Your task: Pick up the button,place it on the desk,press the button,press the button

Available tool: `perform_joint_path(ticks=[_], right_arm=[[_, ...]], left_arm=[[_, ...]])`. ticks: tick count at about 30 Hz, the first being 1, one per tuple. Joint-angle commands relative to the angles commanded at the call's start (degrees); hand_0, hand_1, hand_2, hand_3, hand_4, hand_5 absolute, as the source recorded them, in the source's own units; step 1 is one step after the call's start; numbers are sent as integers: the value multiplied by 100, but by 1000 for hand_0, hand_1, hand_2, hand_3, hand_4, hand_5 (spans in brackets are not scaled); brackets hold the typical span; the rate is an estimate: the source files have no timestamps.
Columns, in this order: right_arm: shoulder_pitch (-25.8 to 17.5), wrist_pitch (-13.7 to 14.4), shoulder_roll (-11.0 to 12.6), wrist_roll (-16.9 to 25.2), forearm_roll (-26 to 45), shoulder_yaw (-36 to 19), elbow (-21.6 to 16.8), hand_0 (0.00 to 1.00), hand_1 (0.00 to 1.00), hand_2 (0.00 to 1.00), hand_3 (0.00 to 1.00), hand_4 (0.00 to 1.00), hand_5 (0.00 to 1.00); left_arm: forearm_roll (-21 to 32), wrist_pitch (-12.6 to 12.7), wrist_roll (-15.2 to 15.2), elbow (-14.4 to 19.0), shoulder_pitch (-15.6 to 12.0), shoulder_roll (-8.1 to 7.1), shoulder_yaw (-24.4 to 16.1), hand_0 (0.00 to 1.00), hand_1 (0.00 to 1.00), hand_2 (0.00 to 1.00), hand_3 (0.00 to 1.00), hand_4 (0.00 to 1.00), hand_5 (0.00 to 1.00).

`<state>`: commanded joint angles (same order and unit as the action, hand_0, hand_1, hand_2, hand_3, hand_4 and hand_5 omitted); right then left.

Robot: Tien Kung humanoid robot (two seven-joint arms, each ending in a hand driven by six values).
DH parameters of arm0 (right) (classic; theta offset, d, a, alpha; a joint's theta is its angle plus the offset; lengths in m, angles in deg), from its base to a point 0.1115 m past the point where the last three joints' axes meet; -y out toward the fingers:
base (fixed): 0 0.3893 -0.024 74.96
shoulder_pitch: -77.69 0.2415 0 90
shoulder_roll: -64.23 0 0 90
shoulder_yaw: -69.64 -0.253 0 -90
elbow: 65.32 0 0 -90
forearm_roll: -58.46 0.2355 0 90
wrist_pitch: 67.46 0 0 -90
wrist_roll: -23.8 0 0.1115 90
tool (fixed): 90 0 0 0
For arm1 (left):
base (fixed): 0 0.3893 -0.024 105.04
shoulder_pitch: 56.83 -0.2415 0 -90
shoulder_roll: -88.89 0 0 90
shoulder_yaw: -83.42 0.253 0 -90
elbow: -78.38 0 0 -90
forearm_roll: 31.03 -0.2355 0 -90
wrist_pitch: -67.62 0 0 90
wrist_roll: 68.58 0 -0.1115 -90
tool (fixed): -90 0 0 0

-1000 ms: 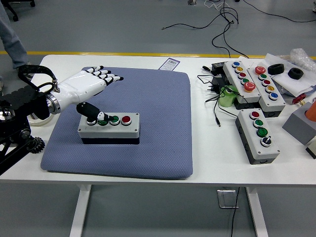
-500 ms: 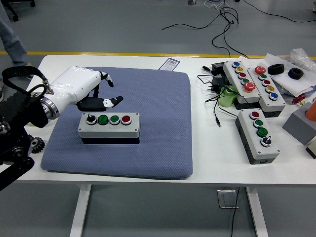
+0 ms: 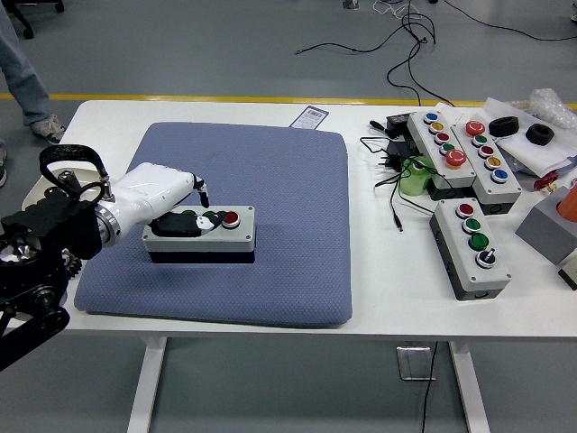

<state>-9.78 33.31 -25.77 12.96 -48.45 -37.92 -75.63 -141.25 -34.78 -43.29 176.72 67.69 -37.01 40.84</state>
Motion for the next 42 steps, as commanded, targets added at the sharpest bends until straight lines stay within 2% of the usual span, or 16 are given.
perform_joint_path(ticks=[6,20,42], right_arm=[[12,2,0,1,49,46,0,535,659,707,626,304,152],[24,-6,0,-8,29,50,0,533,659,707,626,304,152],[31,0,0,-9,1,8,0,530,655,706,625,303,152]], left_arm=[[39,-26,-1,-195,167,144,99,2,2,2,667,670,998],[180,57,-32,-463,196,191,350,2,2,2,680,687,998],[186,-386,59,-631,190,177,428,2,2,2,683,687,998]])
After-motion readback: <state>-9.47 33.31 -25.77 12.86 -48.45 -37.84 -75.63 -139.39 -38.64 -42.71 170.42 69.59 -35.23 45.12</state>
